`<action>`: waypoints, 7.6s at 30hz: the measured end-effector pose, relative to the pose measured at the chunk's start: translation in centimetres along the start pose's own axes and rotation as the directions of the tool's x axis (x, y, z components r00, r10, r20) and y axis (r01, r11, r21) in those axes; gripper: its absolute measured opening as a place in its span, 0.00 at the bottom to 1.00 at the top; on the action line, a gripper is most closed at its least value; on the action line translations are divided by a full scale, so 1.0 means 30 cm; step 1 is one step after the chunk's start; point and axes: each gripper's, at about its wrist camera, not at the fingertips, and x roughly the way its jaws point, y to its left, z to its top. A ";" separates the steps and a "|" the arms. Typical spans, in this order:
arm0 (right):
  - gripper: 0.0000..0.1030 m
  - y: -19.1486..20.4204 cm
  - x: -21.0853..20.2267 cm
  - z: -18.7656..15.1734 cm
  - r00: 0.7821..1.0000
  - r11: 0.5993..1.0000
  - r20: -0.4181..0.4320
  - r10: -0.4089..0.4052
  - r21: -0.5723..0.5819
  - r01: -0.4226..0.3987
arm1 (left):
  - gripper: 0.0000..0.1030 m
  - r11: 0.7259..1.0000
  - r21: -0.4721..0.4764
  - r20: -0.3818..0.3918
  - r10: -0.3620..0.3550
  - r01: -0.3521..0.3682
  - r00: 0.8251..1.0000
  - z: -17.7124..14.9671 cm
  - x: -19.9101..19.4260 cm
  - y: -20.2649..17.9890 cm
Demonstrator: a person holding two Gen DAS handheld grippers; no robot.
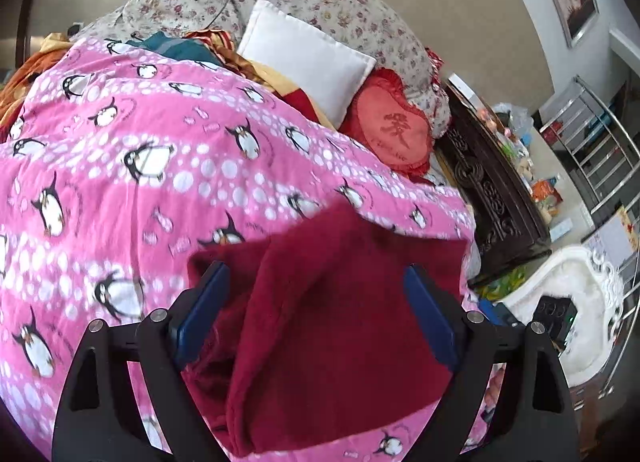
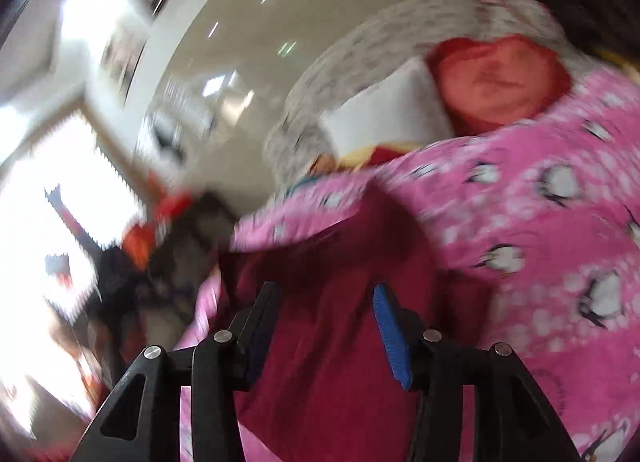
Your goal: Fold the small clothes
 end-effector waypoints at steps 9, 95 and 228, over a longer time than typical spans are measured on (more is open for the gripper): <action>0.46 -0.103 0.310 0.037 0.946 0.949 -0.082 -0.313 -0.005 0.314 | 0.86 0.956 0.135 -0.043 0.269 -0.261 0.962 -0.111 0.239 -0.028; 0.69 -0.115 -0.072 -0.332 0.954 0.953 -0.113 -0.278 0.096 0.289 | 0.86 0.964 -0.155 -0.014 0.215 -0.215 0.976 -0.383 0.115 0.233; 0.49 0.233 -0.060 -0.337 0.987 0.999 -0.154 0.041 -0.018 -0.044 | 0.43 0.936 0.336 -0.085 -0.087 0.111 0.993 -0.838 -0.004 -0.400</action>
